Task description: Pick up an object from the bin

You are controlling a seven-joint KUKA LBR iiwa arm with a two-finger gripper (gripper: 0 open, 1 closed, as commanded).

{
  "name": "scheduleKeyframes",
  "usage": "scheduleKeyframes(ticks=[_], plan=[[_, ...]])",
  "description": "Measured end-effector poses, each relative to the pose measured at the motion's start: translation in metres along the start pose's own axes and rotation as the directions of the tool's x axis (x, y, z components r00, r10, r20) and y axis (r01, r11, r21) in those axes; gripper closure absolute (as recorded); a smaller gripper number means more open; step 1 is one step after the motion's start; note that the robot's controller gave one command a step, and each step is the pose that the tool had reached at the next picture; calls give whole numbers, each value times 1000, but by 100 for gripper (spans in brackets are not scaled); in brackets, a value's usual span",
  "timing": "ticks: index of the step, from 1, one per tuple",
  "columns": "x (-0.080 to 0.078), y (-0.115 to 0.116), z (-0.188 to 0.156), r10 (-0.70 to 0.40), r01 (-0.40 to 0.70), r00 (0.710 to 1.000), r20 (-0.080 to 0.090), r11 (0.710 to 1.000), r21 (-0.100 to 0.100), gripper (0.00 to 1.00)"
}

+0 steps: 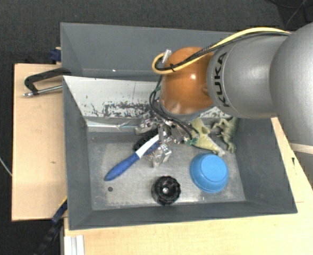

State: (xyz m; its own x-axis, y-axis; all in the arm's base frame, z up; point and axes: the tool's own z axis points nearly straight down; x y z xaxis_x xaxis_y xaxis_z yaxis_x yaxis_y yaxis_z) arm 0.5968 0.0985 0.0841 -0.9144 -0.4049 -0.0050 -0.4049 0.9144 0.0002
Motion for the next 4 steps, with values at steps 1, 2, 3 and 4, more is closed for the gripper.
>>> scheduleKeyframes(ticks=[1, 2, 3, 4], plan=[[-3, -1, -18, 127, -127, 992, 4, 992, 0, 0], [-4, -5, -17, 142, -142, 990, 2, 990, -1, 0], [-2, -6, 1, 118, -118, 993, 1, 993, 0, 0], [-6, -2, 10, 111, -111, 994, -3, 994, 0, 0]])
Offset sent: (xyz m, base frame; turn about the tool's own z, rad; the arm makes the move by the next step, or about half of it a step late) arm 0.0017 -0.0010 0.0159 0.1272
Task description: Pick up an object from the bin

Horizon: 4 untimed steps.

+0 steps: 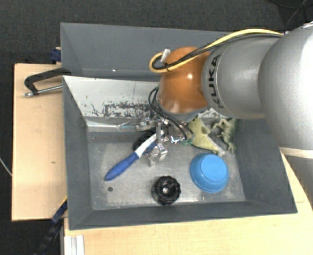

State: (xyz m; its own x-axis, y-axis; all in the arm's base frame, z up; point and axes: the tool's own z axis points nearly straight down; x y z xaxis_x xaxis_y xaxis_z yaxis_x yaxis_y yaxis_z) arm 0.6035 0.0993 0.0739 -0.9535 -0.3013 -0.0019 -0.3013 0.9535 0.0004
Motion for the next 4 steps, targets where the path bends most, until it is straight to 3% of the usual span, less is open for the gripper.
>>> scheduleKeyframes(ticks=[1, 3, 4], plan=[[-1, 0, -3, 1, -1, 1000, 3, 1000, -1, 100], [-6, 1, -70, 4, -4, 1000, 7, 1000, 0, 100], [-7, 1, -84, 5, -5, 1000, 6, 1000, 0, 100]])
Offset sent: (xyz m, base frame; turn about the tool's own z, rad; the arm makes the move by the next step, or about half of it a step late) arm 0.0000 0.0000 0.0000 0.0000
